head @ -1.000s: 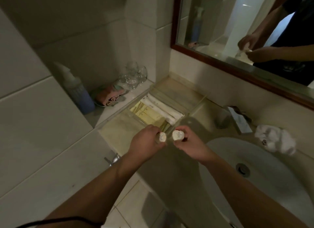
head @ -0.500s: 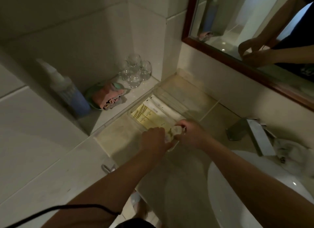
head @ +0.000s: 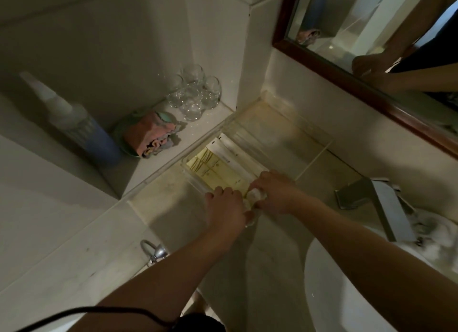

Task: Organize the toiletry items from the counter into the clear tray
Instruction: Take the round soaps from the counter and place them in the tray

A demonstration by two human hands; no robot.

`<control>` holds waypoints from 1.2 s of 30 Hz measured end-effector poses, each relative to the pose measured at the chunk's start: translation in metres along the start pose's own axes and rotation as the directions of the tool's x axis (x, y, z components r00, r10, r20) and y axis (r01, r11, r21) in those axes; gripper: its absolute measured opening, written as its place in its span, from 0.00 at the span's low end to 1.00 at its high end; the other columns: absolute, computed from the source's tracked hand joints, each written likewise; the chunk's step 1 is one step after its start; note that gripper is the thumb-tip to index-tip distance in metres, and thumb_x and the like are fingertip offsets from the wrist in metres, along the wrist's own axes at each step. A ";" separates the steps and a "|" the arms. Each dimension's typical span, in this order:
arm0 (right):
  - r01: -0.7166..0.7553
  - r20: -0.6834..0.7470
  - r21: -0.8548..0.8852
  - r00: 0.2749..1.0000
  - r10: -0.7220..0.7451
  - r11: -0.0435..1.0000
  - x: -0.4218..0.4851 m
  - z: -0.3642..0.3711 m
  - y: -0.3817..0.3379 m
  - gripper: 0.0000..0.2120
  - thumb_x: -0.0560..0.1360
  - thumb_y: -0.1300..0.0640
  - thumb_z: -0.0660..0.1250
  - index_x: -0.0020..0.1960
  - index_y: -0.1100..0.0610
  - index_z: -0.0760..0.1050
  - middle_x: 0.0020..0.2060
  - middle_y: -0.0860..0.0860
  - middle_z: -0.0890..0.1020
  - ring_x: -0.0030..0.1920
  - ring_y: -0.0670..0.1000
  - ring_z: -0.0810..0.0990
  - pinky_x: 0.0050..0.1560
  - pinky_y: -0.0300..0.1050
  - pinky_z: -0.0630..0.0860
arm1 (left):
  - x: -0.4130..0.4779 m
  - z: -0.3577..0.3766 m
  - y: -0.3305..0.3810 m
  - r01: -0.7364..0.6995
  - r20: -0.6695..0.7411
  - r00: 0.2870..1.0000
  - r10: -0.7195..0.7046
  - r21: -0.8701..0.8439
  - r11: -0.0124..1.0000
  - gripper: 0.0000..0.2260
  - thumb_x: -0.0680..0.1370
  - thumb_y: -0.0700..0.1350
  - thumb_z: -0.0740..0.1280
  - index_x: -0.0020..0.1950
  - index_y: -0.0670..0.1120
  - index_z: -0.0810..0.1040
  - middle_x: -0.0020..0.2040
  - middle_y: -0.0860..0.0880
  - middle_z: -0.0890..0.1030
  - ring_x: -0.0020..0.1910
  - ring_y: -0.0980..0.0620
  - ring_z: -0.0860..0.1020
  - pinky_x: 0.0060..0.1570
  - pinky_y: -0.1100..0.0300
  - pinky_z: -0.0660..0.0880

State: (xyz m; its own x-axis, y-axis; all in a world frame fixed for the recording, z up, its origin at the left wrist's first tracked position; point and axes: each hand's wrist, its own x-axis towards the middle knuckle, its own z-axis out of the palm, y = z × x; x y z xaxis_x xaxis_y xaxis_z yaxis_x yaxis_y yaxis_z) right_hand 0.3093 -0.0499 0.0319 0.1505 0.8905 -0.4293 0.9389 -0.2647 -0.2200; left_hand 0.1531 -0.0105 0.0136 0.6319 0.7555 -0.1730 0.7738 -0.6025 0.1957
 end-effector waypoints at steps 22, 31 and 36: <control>0.174 0.014 -0.349 0.983 -0.180 0.921 -0.001 -0.011 -0.009 0.17 0.74 0.51 0.65 0.63 0.51 0.75 0.57 0.54 0.76 0.57 0.57 0.74 0.50 0.49 0.67 | -0.002 -0.010 0.007 0.019 0.077 0.997 -0.022 0.045 0.999 0.10 0.75 0.54 0.65 0.51 0.50 0.77 0.52 0.48 0.79 0.56 0.45 0.72 0.54 0.49 0.65; 0.105 -0.095 -0.133 0.988 -0.118 0.986 -0.013 -0.005 -0.004 0.16 0.73 0.54 0.66 0.61 0.50 0.76 0.54 0.53 0.79 0.53 0.57 0.79 0.50 0.50 0.75 | -0.010 -0.011 0.000 -0.018 0.038 0.999 0.016 0.047 0.999 0.10 0.75 0.49 0.66 0.55 0.48 0.77 0.53 0.46 0.79 0.57 0.44 0.74 0.55 0.49 0.70; 0.075 -0.250 0.133 0.967 -0.039 0.988 -0.042 0.005 0.000 0.18 0.72 0.57 0.68 0.62 0.55 0.74 0.54 0.56 0.79 0.52 0.58 0.79 0.50 0.50 0.76 | -0.023 -0.013 0.003 -0.063 0.051 0.997 0.063 -0.004 0.998 0.13 0.76 0.48 0.63 0.59 0.48 0.76 0.55 0.46 0.78 0.55 0.44 0.75 0.54 0.48 0.72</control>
State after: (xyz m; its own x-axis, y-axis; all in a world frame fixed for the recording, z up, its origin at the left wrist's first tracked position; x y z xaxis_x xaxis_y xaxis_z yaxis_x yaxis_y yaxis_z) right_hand 0.3017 -0.0893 0.0455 0.1860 0.9645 -0.1874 0.8979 -0.2443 -0.3662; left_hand 0.1404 -0.0261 0.0306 0.6809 0.7018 -0.2095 0.7323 -0.6476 0.2105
